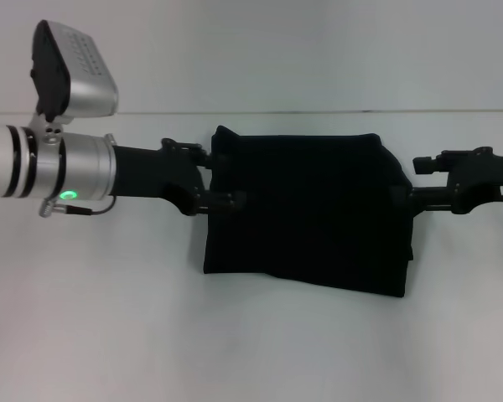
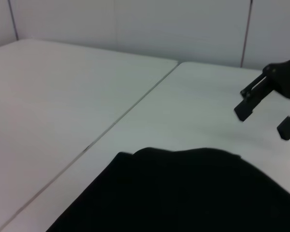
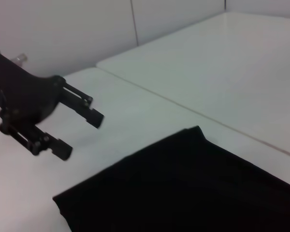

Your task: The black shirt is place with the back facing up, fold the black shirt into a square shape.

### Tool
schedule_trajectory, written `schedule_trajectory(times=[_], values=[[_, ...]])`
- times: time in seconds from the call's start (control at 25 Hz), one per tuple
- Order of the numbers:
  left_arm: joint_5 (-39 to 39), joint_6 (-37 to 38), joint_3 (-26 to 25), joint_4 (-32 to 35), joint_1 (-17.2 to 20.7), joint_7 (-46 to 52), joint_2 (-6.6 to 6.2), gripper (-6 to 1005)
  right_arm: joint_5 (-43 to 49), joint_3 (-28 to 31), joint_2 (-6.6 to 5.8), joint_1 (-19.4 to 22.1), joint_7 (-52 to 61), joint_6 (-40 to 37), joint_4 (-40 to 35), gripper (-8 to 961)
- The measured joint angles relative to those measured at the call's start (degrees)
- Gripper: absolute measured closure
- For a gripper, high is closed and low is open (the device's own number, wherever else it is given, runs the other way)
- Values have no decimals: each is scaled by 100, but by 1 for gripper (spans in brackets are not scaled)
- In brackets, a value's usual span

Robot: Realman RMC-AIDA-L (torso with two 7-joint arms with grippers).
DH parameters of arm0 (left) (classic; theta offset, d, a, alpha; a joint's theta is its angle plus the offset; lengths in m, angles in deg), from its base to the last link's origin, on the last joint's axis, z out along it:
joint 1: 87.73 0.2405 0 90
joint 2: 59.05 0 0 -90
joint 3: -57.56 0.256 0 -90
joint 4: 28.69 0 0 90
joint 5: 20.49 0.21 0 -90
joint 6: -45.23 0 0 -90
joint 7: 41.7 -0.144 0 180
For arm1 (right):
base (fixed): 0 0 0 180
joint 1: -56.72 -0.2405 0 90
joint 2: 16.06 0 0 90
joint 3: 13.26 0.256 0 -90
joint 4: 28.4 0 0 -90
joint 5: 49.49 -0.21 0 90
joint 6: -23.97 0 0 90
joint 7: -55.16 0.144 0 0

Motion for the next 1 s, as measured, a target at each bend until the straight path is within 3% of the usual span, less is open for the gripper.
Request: schedule_trajectory(times=[0.36,1.0], values=[[110,93,-21,440,242,208,78,264,427,-6,41,-61,460,22,-217,205],[121,156,-36,447,333,234,109,263,432,-18,53,-80,467,-9,-228,201]])
